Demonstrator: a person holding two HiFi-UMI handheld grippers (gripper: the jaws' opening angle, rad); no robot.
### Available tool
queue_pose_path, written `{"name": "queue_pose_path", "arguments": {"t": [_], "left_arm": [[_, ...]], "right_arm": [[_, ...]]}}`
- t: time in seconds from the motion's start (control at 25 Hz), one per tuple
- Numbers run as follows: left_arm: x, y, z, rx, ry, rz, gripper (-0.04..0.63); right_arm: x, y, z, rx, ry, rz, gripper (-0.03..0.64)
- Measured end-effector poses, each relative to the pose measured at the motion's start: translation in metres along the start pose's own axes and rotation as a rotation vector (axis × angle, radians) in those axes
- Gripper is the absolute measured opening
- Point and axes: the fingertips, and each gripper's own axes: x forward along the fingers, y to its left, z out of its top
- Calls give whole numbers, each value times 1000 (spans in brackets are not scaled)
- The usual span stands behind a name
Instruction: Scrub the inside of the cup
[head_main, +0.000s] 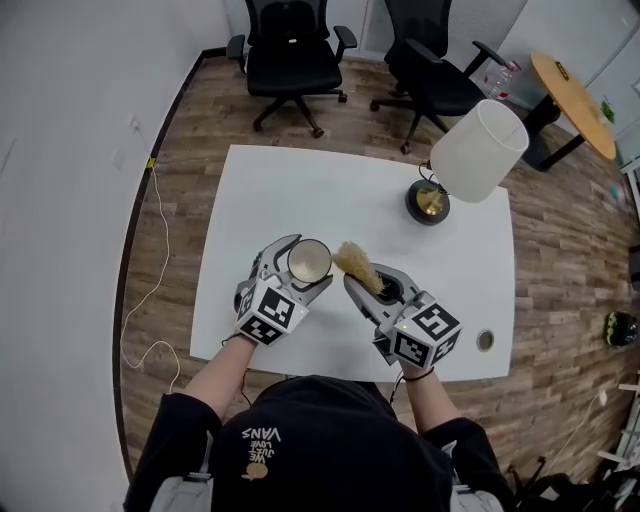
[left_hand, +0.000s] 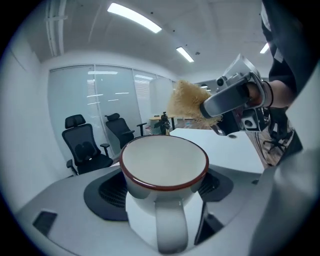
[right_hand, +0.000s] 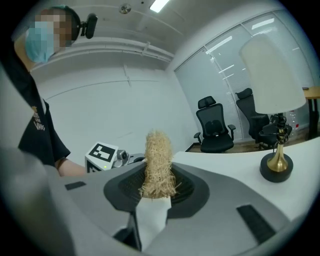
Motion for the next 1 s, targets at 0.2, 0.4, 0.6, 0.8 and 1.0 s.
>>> {"name": "queue_pose_path", "arguments": {"t": [0.2,0.4,0.6,0.8,1.0], "left_arm": [[17,14,-4,-142,-69,3,397],[39,22,-18,-149,-59,13,397],[59,27,-39,-175,-36,14,397],[71,26,-48,-190,-34,10,397],[79,27,-53,-200,-34,13,397]], "right_arm": [[-3,-14,-6,33,0,-15,103],[-3,-27,-12,46,26,-18,103],[-3,-37,-19,64,43,-20,103],[-5,-47,-25,57,72,-34,103],[-4,-54,-29,62,83,-34,103]]}}
